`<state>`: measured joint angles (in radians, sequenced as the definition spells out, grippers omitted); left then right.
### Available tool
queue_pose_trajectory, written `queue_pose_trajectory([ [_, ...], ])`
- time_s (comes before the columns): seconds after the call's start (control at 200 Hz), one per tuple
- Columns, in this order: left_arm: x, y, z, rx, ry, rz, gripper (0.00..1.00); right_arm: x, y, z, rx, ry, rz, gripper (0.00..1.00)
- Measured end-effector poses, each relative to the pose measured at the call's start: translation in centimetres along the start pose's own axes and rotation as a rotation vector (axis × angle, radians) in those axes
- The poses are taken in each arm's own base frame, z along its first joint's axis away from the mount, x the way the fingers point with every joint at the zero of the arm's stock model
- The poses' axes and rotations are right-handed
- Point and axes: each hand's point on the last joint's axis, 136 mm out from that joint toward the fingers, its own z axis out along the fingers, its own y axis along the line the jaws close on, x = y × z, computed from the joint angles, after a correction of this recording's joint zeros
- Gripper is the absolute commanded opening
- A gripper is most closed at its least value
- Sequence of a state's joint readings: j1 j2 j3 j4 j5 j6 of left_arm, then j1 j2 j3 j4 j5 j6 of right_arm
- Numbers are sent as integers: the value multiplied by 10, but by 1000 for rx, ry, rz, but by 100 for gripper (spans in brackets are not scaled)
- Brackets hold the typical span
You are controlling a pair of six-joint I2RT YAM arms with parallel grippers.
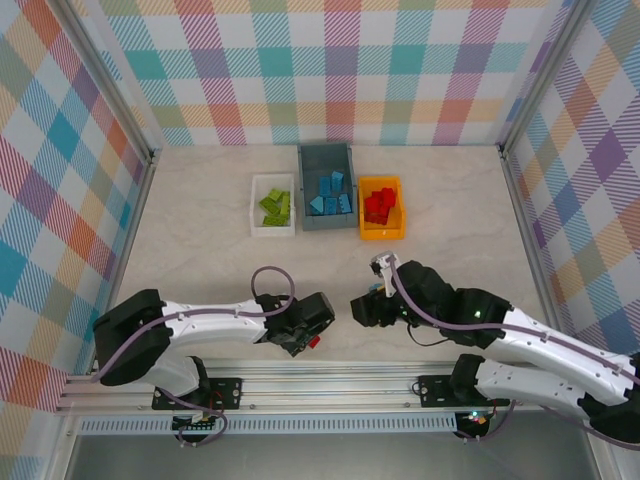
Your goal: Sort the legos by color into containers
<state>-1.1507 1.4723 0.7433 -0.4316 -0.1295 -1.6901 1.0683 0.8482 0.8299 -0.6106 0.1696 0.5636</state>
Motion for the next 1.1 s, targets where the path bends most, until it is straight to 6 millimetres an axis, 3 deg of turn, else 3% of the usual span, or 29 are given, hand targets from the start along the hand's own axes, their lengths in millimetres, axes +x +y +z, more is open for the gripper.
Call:
queue_pose_trajectory([
  [0.2, 2, 2, 4, -12, 5, 7, 37, 4, -3, 10, 33, 26, 12, 63],
  [0.405, -4, -8, -2, 2, -30, 54, 33, 2, -7, 11, 58, 11, 21, 62],
  [0.495, -9, -22, -13, 19, -63, 113, 33, -2, -13, 9, 91, -11, 28, 62],
  [0.635, -21, -70, -40, 103, -77, 207, 33, -16, -34, -4, 218, -71, 69, 62],
  [0.805, -54, -161, -69, 219, -140, 338, 32, -64, -60, -33, 358, -217, 197, 61],
  [0.94, -73, -220, -64, 255, -169, 456, 31, -86, -78, -45, 434, -283, 272, 61],
  [1.105, -89, -288, -37, 276, -215, 595, 31, -96, -85, -53, 460, -317, 312, 62],
])
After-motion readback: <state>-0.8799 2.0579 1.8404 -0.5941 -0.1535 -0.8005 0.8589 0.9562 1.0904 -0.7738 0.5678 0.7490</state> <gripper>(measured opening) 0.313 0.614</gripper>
